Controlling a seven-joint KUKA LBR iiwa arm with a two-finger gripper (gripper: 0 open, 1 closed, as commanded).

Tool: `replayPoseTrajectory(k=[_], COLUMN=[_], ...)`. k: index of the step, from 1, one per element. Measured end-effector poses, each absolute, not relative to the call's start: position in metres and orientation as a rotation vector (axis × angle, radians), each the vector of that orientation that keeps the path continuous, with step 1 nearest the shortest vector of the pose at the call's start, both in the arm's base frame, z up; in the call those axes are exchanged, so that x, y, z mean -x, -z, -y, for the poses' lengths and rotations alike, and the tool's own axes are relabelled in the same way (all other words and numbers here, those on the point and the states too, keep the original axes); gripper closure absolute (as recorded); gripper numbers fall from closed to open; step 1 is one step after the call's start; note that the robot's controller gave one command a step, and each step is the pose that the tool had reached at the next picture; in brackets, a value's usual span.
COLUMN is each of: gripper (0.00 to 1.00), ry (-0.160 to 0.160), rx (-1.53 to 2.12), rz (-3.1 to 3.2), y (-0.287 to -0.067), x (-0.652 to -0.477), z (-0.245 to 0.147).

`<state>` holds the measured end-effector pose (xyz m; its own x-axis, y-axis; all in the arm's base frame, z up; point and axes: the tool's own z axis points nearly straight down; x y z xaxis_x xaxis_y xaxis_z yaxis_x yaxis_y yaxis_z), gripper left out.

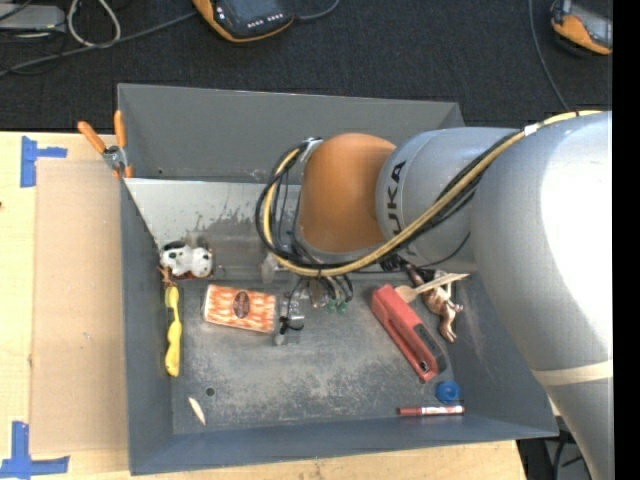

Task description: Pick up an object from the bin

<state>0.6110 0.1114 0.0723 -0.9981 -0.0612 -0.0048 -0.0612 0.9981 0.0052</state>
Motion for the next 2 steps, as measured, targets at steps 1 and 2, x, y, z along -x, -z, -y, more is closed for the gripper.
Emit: replayPoseTrajectory(k=[1,2], gripper=[0.00,0.00], ry=[-0.009,-0.009], rx=[0.071,0.222], rz=[-3.141,-3.132], y=[-0.144,-0.100], x=[-0.564,-0.576], z=[-0.145,-0.162])
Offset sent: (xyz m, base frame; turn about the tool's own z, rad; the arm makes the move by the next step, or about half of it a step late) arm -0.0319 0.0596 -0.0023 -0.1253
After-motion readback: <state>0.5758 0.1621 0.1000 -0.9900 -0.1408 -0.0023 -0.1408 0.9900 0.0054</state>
